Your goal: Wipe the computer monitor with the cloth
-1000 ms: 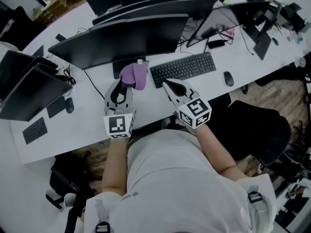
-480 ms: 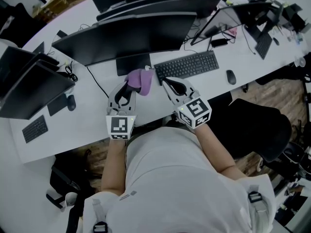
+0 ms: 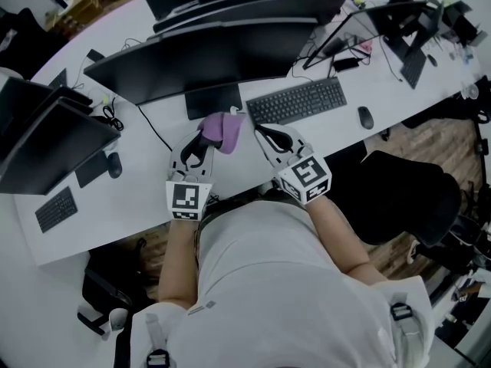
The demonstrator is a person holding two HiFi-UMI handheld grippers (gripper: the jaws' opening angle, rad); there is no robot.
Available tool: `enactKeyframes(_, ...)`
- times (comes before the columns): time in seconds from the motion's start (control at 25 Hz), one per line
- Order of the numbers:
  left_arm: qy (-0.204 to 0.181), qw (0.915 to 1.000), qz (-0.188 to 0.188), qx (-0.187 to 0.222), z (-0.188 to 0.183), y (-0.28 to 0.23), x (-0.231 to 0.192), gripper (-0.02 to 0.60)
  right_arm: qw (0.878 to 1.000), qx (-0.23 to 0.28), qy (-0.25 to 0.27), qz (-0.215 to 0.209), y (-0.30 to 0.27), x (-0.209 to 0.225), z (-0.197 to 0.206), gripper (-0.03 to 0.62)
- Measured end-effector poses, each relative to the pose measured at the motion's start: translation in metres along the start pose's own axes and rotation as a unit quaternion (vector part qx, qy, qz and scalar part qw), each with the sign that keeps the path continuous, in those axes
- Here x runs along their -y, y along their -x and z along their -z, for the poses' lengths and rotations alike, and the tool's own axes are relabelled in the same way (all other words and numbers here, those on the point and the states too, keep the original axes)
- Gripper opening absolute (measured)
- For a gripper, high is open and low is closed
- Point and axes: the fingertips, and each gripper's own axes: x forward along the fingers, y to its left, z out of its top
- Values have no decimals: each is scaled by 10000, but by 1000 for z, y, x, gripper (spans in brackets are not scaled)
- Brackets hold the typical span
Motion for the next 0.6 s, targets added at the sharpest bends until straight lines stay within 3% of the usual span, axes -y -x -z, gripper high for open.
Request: enactKeyframes(0.6,20,9999,151,-79,10,8,-20,75,9999,-106,43,69,-17,-15,0,6)
